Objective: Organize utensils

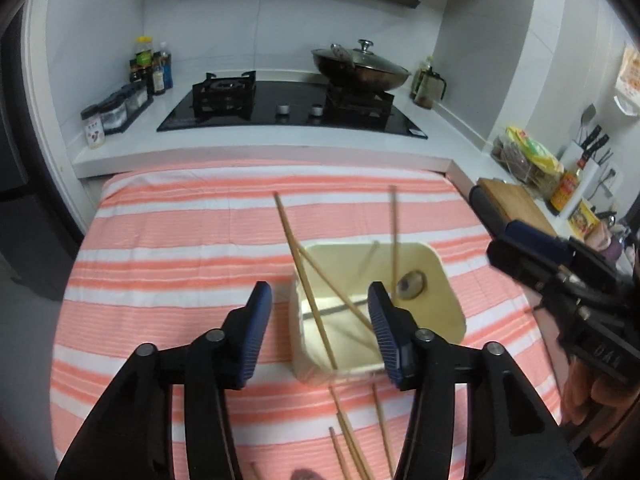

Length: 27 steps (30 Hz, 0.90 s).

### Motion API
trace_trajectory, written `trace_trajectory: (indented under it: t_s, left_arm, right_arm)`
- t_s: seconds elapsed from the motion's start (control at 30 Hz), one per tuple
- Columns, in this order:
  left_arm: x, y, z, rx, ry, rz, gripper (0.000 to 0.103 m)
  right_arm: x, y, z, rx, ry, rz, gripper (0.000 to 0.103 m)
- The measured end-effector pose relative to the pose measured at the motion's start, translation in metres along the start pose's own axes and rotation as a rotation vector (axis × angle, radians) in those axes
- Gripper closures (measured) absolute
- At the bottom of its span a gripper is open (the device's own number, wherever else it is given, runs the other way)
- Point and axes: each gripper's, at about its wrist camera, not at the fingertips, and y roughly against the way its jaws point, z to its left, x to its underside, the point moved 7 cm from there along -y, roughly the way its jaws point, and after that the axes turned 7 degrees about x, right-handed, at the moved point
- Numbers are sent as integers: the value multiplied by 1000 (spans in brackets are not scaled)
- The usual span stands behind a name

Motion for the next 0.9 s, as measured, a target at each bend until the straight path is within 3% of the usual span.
trace_trajectory:
  t_s: [0.1,0.2,0.27,0.33,0.43,0.5,0.57,0.63,0.9]
  left_arm:
    - [42,28,3,43,-53,66,40]
    - [110,52,15,25,-94,115,29]
    - [168,61,28,-10,-88,151,29]
    - [222,66,42,-64,-52,159,29]
    - [280,67,60,-77,69,168,29]
    - [298,66,67,-89,124,157,29]
    - [302,64,71,-96,158,136,29]
    - [300,61,73,-120,158,116,29]
    - [297,44,94,-182,199,98,29]
  right_arm:
    - [12,34,0,-38,13,-15,53]
    - [55,67,-3,-11,83,14,45]
    - [102,84,-6,36,147,24,38]
    - [160,93,-11,104,209,46,38]
    - [246,96,-20,185,212,123,38]
    - [290,94,-23,171,142,187,38]
    - [313,91,-29,155,39,233,38]
    - [317,90,-33,159,-23,235,38]
    - [304,48,-40,253,-10,299,38]
